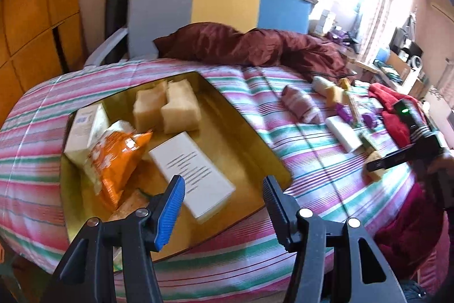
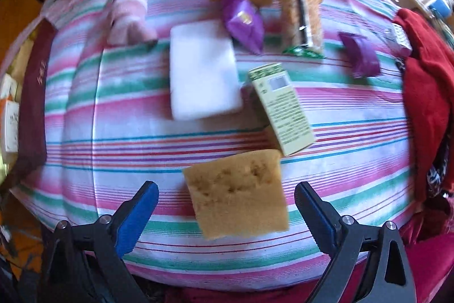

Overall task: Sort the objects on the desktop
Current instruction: 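Move the right gripper to a yellow sponge and grasp it, then lift the yellow sponge with the right gripper while the left grasps the white sponge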

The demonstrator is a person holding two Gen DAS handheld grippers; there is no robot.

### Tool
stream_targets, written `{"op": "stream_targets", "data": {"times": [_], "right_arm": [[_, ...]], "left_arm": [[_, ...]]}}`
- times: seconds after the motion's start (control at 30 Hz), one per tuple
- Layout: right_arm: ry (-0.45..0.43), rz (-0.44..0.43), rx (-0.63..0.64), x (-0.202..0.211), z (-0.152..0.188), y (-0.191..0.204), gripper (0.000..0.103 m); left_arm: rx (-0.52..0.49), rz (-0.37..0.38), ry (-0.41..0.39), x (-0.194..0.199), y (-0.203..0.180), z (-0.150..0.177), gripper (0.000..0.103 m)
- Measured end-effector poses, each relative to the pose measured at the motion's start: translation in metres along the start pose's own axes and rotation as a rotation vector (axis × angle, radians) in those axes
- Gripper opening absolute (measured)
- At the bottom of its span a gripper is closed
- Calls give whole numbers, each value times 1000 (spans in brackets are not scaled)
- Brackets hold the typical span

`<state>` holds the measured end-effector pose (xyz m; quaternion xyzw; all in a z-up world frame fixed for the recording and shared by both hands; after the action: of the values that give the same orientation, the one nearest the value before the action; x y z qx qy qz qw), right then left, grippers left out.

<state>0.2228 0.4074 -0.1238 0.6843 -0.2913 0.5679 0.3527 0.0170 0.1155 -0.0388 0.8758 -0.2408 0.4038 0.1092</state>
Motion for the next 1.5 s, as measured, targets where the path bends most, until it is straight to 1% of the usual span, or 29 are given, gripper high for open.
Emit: {"op": "stream_targets", "data": {"times": [0.07, 0.1, 0.13, 0.17, 0.23, 0.3, 0.4, 0.43, 0.5, 0.53, 0.6, 0.63, 0.67, 0.7, 0.77, 0.83, 0.9, 1.0, 1.07, 1.13, 1.23, 1.3, 1.37, 1.5], "right_arm": [[40, 0, 3, -9, 1, 1, 91], [51, 21, 4, -11, 1, 1, 86], [50, 38, 4, -11, 1, 1, 78], [43, 53, 7, -10, 0, 2, 75], [21, 41, 3, -6, 1, 1, 68], [-10, -15, -10, 0, 1, 1, 67], [-51, -59, -32, 6, 1, -1, 67], [-71, -93, -39, 9, 1, 0, 67], [-145, -160, -46, 20, 0, 0, 67], [-178, -180, -49, 26, 0, -1, 67], [-303, -237, -76, 48, 0, -9, 67], [-339, -255, -91, 53, -1, -15, 67], [-398, -273, -125, 63, 0, -24, 67], [-432, -279, -153, 69, 1, -31, 67], [-479, -283, -205, 76, 0, -44, 67], [-510, -275, -247, 83, -6, -49, 67], [-533, -236, -274, 82, -6, -50, 67], [-550, -150, -277, 85, -6, -53, 67], [-563, -109, -283, 85, -7, -58, 67], [-575, -112, -296, 85, -8, -64, 67], [-590, -122, -320, 89, -6, -72, 67], [-590, -144, -336, 90, -5, -75, 67], [-600, -164, -343, 92, -4, -77, 67], [-619, -195, -364, 95, -1, -81, 68]], "left_arm": [[-15, 32, -6, 1, -9, -6, 58], [-19, 43, -7, 0, -12, -8, 58], [-20, 58, -3, -1, -16, -12, 58], [-18, 73, 4, -2, -19, -14, 58], [-16, 109, 14, -5, -28, -21, 58], [-17, 135, 30, -9, -37, -26, 58], [-8, 211, 101, -21, -54, -33, 58], [-11, 238, 121, -25, -61, -36, 58], [-31, 267, 129, -29, -77, -40, 58], [-46, 277, 133, -30, -86, -43, 58], [-73, 301, 141, -34, -106, -49, 57], [-82, 308, 143, -37, -114, -52, 57], [-93, 307, 149, -41, -122, -54, 57], [-112, 306, 165, -48, -133, -56, 57], [-129, 316, 191, -59, -150, -58, 57], [-144, 311, 234, -75, -170, -60, 56], [-157, 309, 265, -90, -188, -61, 56], [-172, 302, 312, -112, -215, -61, 56], [-169, 290, 337, -125, -229, -64, 56], [-148, 297, 361, -138, -244, -68, 56], [-117, 290, 373, -151, -261, -75, 56], [-107, 268, 387, -161, -270, -79, 56], [-95, 265, 407, -169, -278, -80, 57], [-77, 224, 420, -184, -288, -81, 57]]}}
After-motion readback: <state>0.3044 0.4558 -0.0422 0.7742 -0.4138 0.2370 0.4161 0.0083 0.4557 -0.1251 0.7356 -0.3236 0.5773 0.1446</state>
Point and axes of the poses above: each gripper's, at about its wrist camera, not at the fingertips, and x roughly against the way its jaws point, y to its left, z to its underside, the point moved 3 cm from there along -x, roughly the way its jaws point, and after that the axes turned 10 degrees about -z, right-handed, at the moved point
